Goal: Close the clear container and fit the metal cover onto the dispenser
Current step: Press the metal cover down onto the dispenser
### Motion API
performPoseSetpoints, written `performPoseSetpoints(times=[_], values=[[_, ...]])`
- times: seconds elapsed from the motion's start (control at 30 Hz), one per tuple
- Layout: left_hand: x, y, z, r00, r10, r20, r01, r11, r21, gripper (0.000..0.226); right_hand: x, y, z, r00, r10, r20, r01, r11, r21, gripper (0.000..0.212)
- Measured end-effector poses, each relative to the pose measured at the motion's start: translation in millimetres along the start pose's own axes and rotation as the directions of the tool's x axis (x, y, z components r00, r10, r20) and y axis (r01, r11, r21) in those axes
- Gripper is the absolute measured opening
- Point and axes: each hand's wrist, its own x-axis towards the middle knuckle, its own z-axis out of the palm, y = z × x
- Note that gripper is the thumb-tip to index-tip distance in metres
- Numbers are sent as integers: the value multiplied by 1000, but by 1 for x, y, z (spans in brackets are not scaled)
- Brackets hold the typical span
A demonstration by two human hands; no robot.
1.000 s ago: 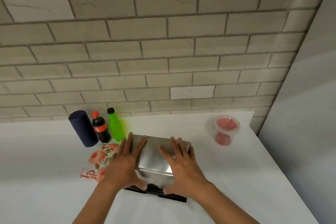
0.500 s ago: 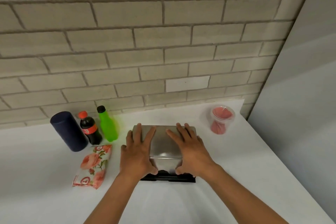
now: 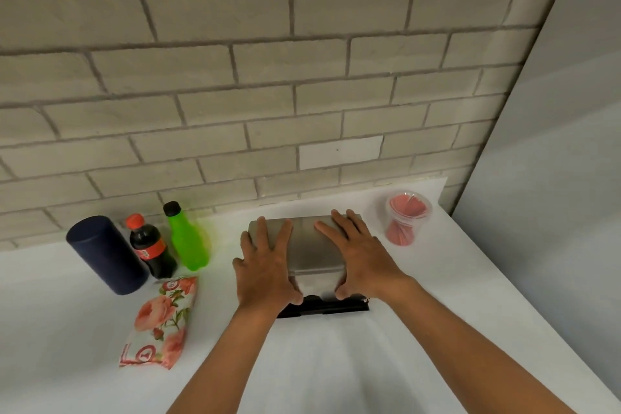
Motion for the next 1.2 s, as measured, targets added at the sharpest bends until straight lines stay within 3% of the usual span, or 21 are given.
performPoseSetpoints(times=[0.73,1.2], values=[[32,20,6,997,-75,-26,76,997,24,148,37,29,-12,995,-91,-38,91,996,7,147],[32,20,8,999,-45,-31,46,998,37,144,41,33,-9,991,-122,-61,117,989,-89,151]])
